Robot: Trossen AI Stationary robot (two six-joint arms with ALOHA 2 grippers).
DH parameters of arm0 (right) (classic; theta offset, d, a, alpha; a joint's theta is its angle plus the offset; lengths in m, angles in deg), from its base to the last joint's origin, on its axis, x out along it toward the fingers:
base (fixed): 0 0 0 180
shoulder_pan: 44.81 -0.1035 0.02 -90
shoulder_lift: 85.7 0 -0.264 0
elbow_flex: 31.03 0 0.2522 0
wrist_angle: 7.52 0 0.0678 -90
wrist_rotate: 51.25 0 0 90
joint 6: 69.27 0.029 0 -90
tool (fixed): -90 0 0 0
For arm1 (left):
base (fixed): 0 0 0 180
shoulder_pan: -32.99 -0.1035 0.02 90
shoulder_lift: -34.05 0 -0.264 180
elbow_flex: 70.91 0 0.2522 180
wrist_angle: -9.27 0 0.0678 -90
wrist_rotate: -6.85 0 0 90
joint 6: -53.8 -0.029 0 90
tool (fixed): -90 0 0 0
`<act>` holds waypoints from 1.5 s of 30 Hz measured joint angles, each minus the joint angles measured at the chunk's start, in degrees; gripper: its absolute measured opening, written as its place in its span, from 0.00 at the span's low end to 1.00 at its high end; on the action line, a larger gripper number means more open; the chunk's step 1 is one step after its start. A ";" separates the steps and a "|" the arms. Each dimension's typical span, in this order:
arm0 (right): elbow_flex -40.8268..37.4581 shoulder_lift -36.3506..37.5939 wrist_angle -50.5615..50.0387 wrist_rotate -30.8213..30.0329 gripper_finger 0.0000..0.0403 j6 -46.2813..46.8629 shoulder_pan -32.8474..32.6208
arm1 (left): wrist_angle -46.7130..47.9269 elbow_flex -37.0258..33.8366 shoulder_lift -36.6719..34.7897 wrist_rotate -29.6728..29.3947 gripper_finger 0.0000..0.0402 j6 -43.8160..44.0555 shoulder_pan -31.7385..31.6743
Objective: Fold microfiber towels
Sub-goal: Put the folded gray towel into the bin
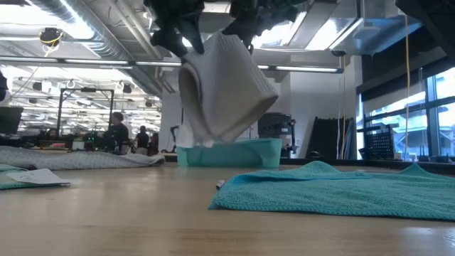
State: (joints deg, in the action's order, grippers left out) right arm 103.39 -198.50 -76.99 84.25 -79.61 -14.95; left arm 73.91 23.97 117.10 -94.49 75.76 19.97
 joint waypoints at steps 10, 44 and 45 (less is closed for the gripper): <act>0.00 0.00 0.64 0.02 0.04 0.90 0.82 | 1.24 -0.07 0.74 6.06 0.12 -2.92 -2.86; -0.07 0.00 1.69 0.09 0.04 3.77 1.12 | -0.25 -0.02 8.27 6.81 0.44 -1.89 -3.99; -0.07 0.00 1.61 0.13 0.04 3.65 1.10 | 0.44 -0.02 7.68 6.16 0.40 -2.44 -4.00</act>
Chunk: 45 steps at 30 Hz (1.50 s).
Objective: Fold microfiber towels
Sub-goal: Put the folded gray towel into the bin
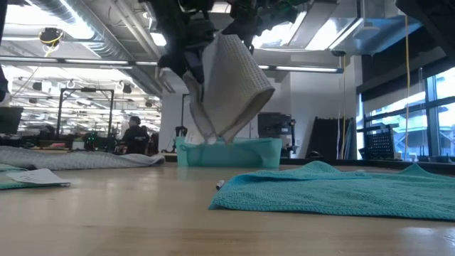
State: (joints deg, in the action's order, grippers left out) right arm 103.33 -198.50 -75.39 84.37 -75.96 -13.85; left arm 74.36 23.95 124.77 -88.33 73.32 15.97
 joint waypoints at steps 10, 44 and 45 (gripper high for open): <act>0.00 -0.59 -1.23 -0.85 0.04 -2.44 0.83 | 0.69 0.02 -5.48 -1.53 0.01 -4.83 -5.03; 0.00 -16.72 -7.41 -15.69 0.15 -2.87 10.56 | -14.93 -0.02 14.69 5.15 0.17 -27.26 -19.23; 0.00 -17.16 -7.47 -15.64 0.18 -2.75 10.56 | -15.00 -0.02 14.71 4.77 0.19 -27.47 -19.35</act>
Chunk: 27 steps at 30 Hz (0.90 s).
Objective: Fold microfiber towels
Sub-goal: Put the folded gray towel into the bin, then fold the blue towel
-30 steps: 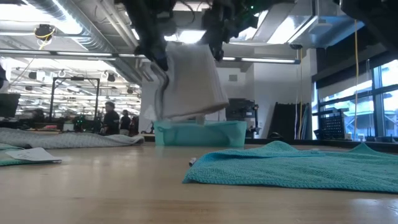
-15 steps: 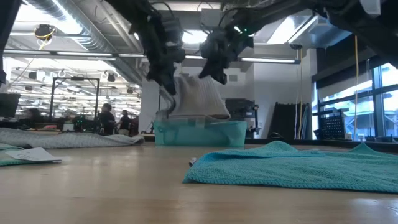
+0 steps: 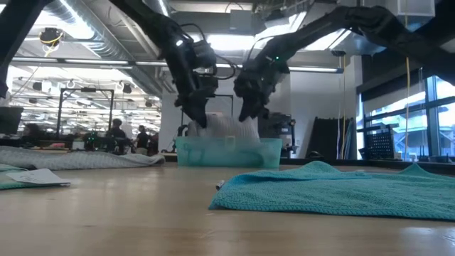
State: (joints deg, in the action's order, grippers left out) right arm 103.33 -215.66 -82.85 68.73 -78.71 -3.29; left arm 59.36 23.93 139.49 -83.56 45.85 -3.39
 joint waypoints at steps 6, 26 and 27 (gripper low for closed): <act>0.00 -0.84 1.22 -8.11 0.38 0.27 -0.02 | 0.36 0.00 -0.10 -4.40 0.29 0.14 -1.42; 2.82 -0.34 -7.07 6.84 0.50 -5.52 -1.10 | 4.66 0.02 -1.34 -2.60 0.30 2.97 -1.34; 2.82 -0.34 -9.22 8.54 0.49 -6.43 -1.31 | 5.06 0.02 -1.34 -2.27 0.30 3.09 -1.33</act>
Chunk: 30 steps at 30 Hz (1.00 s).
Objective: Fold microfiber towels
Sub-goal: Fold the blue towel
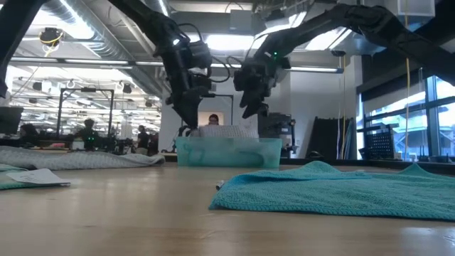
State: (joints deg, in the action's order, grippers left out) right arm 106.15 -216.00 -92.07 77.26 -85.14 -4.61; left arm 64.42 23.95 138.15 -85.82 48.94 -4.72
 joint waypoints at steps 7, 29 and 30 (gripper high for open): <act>1.91 0.00 -3.50 -8.26 0.43 -2.44 -1.01 | 4.42 -0.04 -0.90 0.81 0.30 0.21 0.38; 5.98 1.88 -6.21 -5.71 0.32 5.39 -3.09 | 3.56 0.00 -18.02 14.98 0.30 5.91 5.33; 5.99 2.20 -7.52 -5.50 0.32 4.78 -3.64 | 3.61 0.00 -18.35 16.79 0.30 6.14 5.84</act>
State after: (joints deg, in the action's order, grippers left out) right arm 112.14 -213.80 -99.59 71.76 -80.36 -8.25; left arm 68.03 23.95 119.80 -69.04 55.08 1.12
